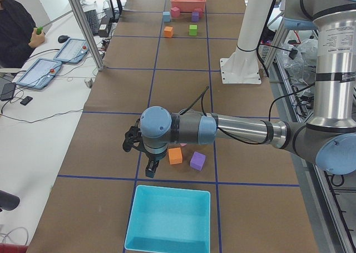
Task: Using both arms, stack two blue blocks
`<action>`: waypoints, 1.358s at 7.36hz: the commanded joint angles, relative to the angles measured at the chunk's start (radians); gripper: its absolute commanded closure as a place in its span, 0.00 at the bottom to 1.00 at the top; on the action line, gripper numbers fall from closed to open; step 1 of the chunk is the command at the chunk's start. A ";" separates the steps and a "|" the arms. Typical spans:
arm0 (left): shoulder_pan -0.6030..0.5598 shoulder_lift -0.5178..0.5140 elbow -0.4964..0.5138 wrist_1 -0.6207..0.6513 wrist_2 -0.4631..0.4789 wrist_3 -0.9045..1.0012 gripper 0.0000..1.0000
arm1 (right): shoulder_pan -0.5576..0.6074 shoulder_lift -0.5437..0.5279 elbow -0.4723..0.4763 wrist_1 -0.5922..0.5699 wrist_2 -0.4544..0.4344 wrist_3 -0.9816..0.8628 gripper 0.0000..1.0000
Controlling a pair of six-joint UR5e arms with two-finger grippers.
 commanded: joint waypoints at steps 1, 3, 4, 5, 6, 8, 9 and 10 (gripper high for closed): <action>-0.002 0.002 -0.001 0.000 0.000 0.004 0.02 | 0.000 -0.002 0.003 0.002 0.000 -0.001 0.00; -0.003 0.004 -0.017 0.006 0.000 0.004 0.02 | 0.000 0.006 0.012 0.011 -0.002 -0.001 0.00; -0.003 0.002 -0.024 0.007 0.000 -0.004 0.02 | -0.009 -0.008 0.000 0.011 -0.003 0.000 0.00; -0.003 -0.002 -0.031 0.007 0.002 -0.017 0.02 | -0.044 0.007 -0.042 0.012 -0.005 0.014 0.00; -0.002 -0.010 -0.040 0.007 0.003 -0.046 0.02 | -0.101 0.029 -0.095 0.046 -0.012 0.015 0.00; 0.000 -0.015 -0.044 0.007 0.002 -0.071 0.02 | -0.142 0.096 -0.329 0.290 -0.014 0.093 0.00; 0.000 -0.016 -0.050 0.004 0.000 -0.091 0.02 | -0.172 0.110 -0.365 0.351 -0.015 0.144 0.00; 0.003 -0.016 -0.060 0.001 0.000 -0.123 0.02 | -0.190 0.125 -0.366 0.350 -0.027 0.185 0.00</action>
